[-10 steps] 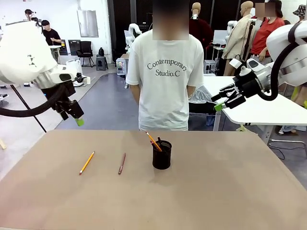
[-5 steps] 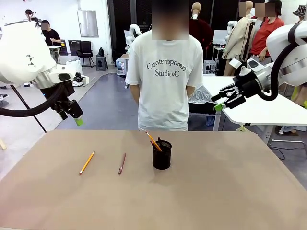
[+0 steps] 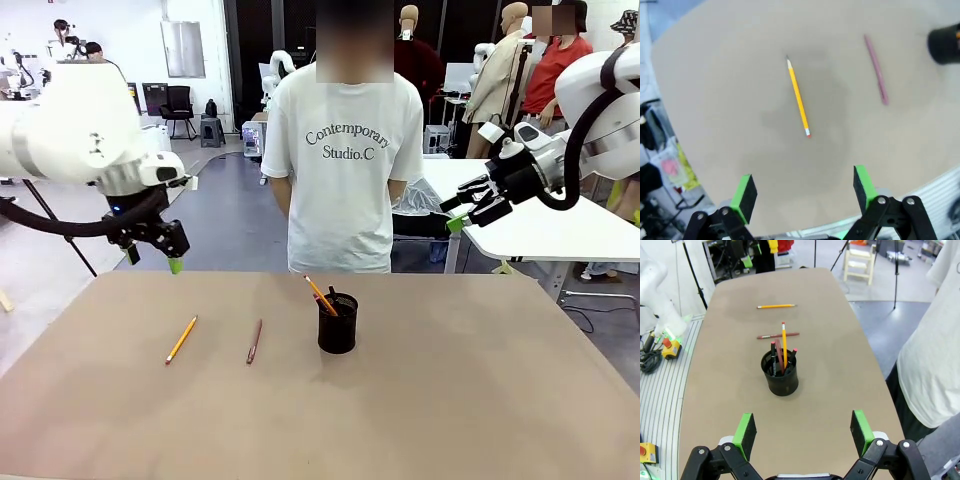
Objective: Place the pens into the pen holder.
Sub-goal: Pick up a writing instrument from the table and place it into the Pen holder.
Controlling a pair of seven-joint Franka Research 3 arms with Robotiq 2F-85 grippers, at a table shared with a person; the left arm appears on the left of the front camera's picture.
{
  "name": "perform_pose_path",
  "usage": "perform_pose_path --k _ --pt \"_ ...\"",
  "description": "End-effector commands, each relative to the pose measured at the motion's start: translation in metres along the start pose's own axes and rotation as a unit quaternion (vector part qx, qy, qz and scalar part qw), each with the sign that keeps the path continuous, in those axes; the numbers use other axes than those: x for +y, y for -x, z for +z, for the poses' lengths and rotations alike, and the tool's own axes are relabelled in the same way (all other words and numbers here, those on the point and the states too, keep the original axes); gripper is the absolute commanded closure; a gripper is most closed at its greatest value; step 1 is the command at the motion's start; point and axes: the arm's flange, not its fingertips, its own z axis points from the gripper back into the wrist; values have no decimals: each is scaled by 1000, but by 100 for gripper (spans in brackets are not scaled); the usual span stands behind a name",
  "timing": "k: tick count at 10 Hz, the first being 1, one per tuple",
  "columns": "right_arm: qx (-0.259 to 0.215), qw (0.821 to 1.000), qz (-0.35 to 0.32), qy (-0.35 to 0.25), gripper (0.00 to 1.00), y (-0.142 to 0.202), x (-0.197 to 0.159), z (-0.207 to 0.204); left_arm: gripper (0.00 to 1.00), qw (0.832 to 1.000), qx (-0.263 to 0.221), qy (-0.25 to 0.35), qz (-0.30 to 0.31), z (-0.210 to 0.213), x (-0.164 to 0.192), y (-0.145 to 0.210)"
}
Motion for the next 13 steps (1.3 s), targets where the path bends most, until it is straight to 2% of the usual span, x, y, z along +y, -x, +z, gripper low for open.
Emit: perform_pose_path --k 1,5,6,8,10,11,13 --pt "0 1000 3 1 0 -3 0 1 0 999 1 -35 27 -25 -31 -18" --pt "0 1000 3 1 0 -3 0 1 0 998 -5 -39 48 -90 -97 -36" --pt "0 1000 3 1 0 -3 0 1 0 998 3 -33 57 -103 -108 -39" --pt "0 1000 3 1 0 -3 0 1 0 996 -12 -41 73 -124 -128 -40" --pt "0 1000 3 1 0 -3 0 1 0 995 -45 -27 83 -133 -130 -41" --pt "0 1000 3 1 0 -3 0 1 0 998 1 -23 64 -129 -131 -37" --pt "0 1000 3 1 0 -3 0 1 0 998 1 -23 64 -129 -131 -37"
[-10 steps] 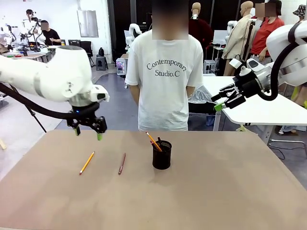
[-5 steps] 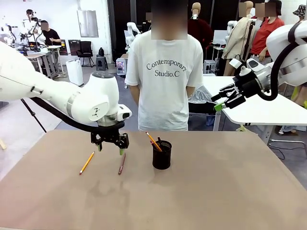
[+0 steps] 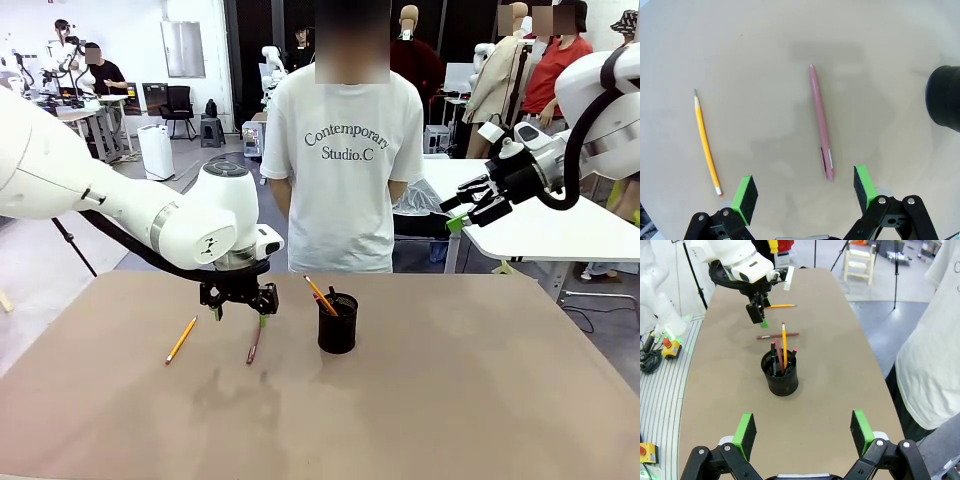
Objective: Place the pens into the pen holder.
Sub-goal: Pick up a writing instrument from the table and place it into the Pen holder.
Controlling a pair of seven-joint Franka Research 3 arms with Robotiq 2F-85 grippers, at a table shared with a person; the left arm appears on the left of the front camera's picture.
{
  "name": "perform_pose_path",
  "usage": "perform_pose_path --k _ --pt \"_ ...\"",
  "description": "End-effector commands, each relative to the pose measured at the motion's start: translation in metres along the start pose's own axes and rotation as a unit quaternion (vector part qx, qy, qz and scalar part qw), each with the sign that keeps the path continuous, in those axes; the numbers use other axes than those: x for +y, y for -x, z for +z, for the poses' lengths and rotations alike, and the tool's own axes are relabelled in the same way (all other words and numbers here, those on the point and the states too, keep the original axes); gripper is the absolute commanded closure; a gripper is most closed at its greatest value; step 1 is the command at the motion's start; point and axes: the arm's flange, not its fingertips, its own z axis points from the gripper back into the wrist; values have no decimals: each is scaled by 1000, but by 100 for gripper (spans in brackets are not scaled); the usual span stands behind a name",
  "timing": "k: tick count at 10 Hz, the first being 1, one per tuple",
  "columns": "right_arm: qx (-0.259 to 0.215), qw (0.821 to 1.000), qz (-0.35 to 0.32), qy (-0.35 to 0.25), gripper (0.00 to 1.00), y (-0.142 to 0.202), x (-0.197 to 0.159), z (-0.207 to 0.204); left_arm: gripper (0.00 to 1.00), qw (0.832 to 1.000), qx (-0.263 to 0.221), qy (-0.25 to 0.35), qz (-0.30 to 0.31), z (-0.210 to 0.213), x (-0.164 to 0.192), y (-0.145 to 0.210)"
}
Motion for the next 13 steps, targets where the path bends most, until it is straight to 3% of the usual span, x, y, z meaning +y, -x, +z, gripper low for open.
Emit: perform_pose_path --k 1,3,7,13 --pt "0 1000 2 1 0 -2 0 1 0 1000 6 -1 -5 4 4 1" --pt "0 1000 2 1 0 -2 0 1 0 1000 -22 0 2 -2 3 -3" --pt "0 1000 2 1 0 -2 0 1 0 999 21 13 40 -45 2 -41" --pt "0 1000 2 1 0 -2 0 1 0 998 36 17 55 -71 -7 -68"
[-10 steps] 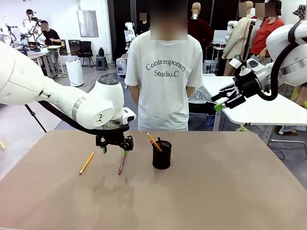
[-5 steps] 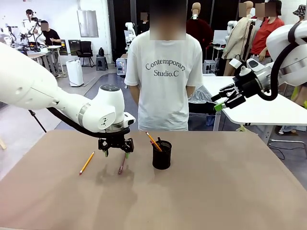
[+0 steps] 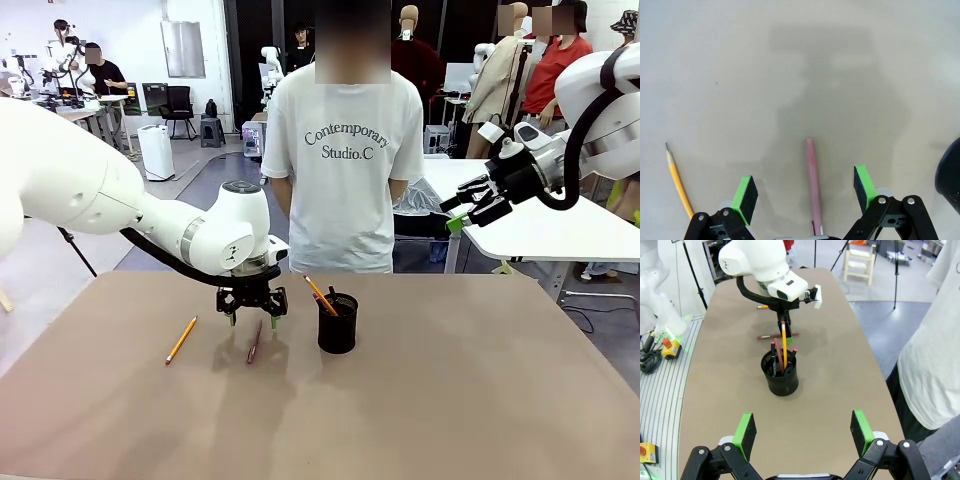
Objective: Place the pens into the pen holder.
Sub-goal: Pick up a writing instrument from the table and place it into the Pen holder.
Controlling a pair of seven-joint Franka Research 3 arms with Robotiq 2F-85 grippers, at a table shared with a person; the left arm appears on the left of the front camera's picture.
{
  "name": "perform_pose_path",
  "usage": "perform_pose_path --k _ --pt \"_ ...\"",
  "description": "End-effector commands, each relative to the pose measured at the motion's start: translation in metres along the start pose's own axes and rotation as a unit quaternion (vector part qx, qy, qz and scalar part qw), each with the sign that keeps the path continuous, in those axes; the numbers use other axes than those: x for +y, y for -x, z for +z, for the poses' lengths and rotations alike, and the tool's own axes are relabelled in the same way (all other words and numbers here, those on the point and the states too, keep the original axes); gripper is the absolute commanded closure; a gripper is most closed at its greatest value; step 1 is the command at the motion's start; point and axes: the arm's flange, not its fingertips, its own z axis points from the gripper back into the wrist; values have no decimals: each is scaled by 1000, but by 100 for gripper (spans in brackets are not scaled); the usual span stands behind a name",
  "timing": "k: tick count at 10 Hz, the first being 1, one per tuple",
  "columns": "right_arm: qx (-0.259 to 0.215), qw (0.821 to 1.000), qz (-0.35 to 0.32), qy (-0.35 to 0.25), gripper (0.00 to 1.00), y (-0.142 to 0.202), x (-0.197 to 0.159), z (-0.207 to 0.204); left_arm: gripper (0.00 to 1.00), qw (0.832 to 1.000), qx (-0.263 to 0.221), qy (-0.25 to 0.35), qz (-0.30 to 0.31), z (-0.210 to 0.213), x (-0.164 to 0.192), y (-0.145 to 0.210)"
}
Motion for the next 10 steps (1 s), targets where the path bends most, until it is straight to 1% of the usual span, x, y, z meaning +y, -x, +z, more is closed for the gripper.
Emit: perform_pose_path --k 1,2,3,5,8,10 --pt "0 1000 2 1 0 -2 0 1 0 1000 13 5 13 -2 0 -7" --pt "0 1000 2 1 0 -2 0 1 0 1000 13 6 14 -3 -1 -8" --pt "0 1000 2 1 0 -2 0 1 3 1000 0 6 4 -7 1 -9" --pt "0 1000 2 1 0 -2 0 1 42 1000 -7 7 8 -11 5 -13" --pt "0 1000 2 1 0 -2 0 1 100 1000 -4 10 13 -13 6 -14" --pt "0 1000 2 1 0 -2 0 1 100 1000 0 12 12 -12 8 -15"
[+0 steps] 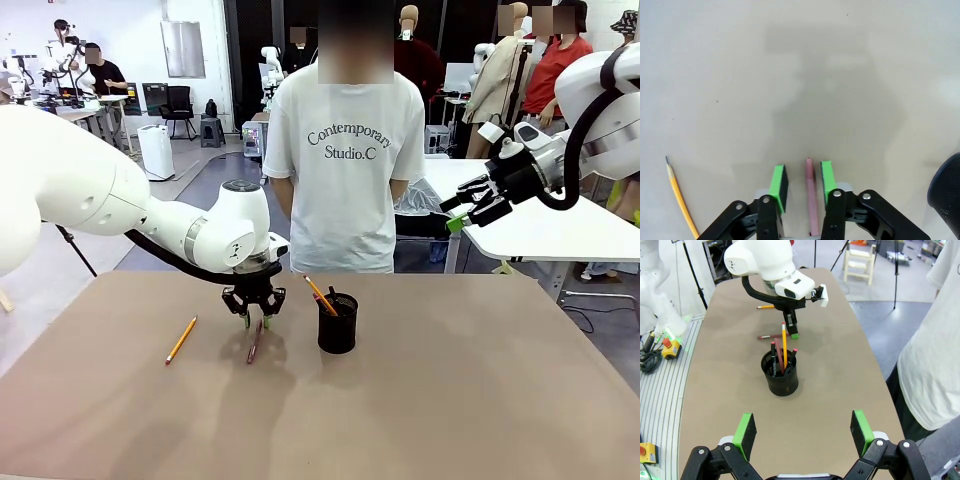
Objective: Place the pens into the pen holder.
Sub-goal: Pick up a writing instrument from the table and place it into the Pen holder.
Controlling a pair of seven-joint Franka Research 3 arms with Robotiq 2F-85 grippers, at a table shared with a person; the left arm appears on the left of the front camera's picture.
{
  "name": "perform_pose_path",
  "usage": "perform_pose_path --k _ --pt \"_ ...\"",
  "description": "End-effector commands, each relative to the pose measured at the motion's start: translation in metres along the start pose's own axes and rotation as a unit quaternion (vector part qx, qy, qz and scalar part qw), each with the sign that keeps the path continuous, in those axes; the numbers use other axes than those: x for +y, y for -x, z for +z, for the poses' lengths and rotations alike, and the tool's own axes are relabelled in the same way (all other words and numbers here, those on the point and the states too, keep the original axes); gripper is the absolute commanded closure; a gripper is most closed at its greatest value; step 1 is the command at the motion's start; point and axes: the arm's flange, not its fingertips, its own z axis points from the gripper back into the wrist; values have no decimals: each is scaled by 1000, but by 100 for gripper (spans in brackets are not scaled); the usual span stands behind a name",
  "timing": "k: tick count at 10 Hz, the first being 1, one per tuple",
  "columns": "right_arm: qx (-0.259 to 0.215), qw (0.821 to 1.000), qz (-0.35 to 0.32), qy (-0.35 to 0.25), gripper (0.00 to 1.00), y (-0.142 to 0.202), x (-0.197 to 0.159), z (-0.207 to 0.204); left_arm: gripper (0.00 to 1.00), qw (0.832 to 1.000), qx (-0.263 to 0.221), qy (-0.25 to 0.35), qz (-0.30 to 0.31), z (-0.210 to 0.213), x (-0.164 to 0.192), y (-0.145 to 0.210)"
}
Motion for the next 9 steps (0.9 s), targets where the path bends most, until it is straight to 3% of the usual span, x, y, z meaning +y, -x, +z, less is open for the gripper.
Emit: perform_pose_path --k 1,6,9 --pt "0 1000 2 1 0 -2 0 1 100 1000 11 3 -2 -10 5 1" --pt "0 1000 2 1 0 -2 0 1 100 999 36 26 -11 -3 7 7" --pt "0 1000 2 1 0 -2 0 1 100 995 17 98 -19 20 19 8"
